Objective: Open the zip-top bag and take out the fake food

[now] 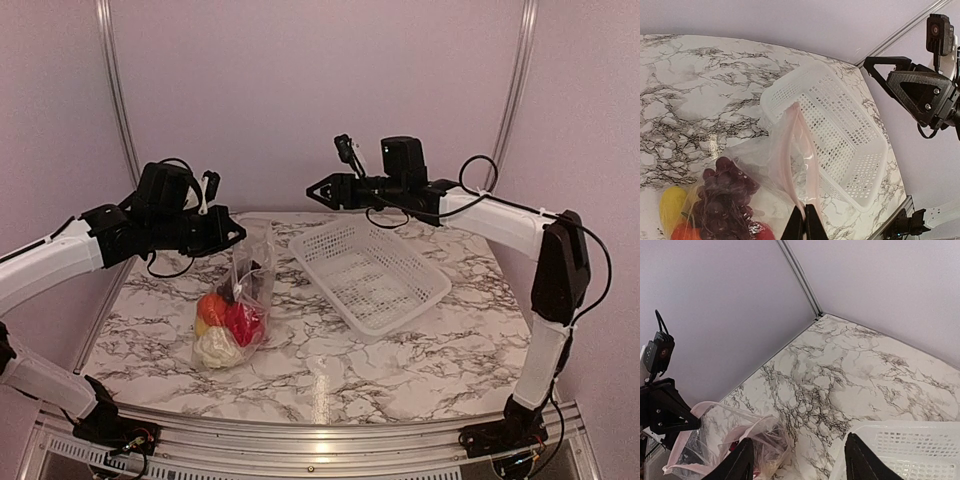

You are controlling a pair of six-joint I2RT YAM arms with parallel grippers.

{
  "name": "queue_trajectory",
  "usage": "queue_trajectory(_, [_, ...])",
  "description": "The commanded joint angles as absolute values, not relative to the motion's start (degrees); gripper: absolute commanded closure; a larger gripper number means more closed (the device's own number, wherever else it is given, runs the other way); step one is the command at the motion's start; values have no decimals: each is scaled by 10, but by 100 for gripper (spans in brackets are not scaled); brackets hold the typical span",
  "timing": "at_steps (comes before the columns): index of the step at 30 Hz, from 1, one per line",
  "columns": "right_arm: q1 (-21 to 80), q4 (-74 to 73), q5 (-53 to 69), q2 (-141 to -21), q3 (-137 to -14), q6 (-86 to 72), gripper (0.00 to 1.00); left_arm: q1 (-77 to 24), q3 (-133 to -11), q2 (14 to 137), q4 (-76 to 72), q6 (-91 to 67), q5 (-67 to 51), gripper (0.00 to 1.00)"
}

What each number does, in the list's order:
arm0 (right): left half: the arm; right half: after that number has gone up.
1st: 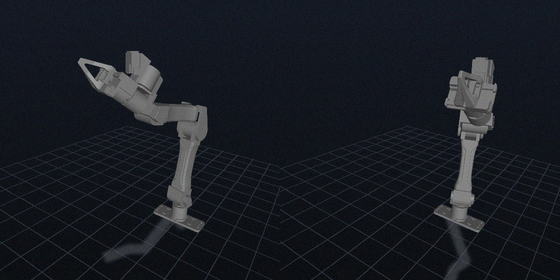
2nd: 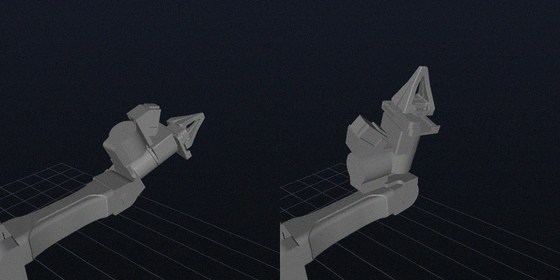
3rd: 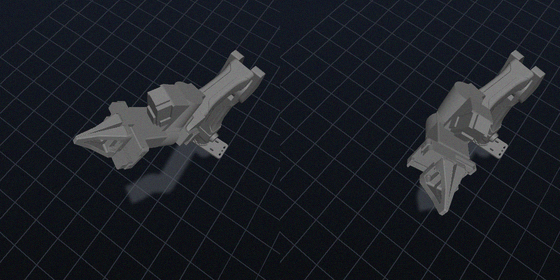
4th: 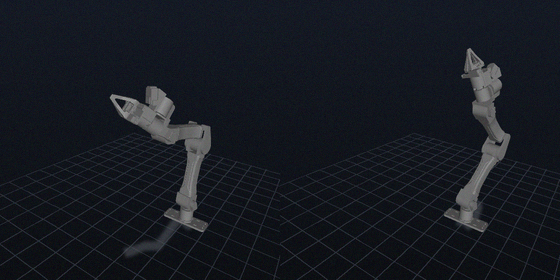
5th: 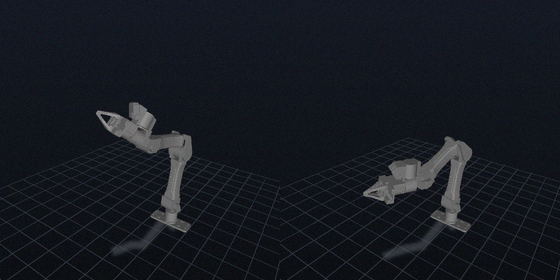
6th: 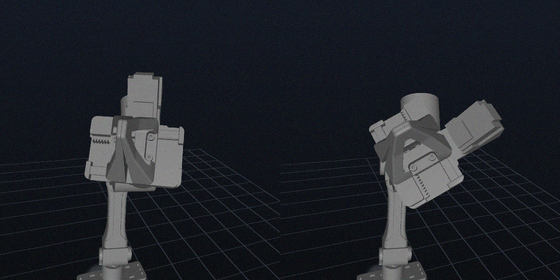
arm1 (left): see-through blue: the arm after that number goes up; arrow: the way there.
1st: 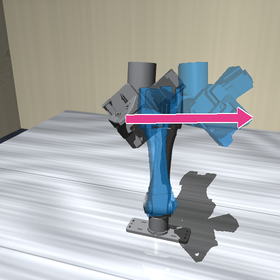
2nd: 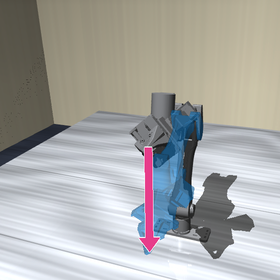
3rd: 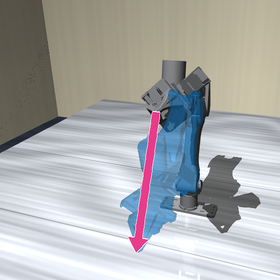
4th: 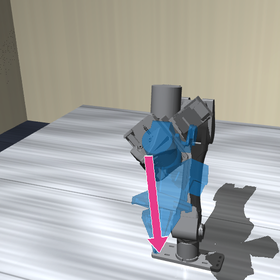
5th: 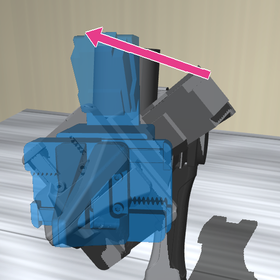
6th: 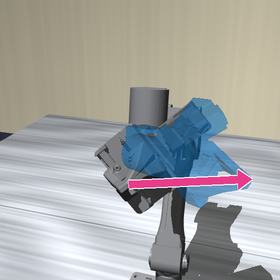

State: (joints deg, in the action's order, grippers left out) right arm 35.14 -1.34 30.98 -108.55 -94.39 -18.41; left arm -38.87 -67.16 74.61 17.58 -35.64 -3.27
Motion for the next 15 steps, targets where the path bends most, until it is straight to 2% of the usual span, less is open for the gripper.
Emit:
queue_trajectory(1, [342, -121, 287, -1048, -914, -216, 41, -392, -664, 760, 106, -398, -3, 100])
queue_trajectory(6, [351, -151, 361, -1045, -891, -270, 42, -399, -674, 787, 90, -405, -3, 100])
queue_trajectory(15, [382, -205, 428, -1108, -938, -298, 42, -409, -679, 809, 78, -398, 14, 100])
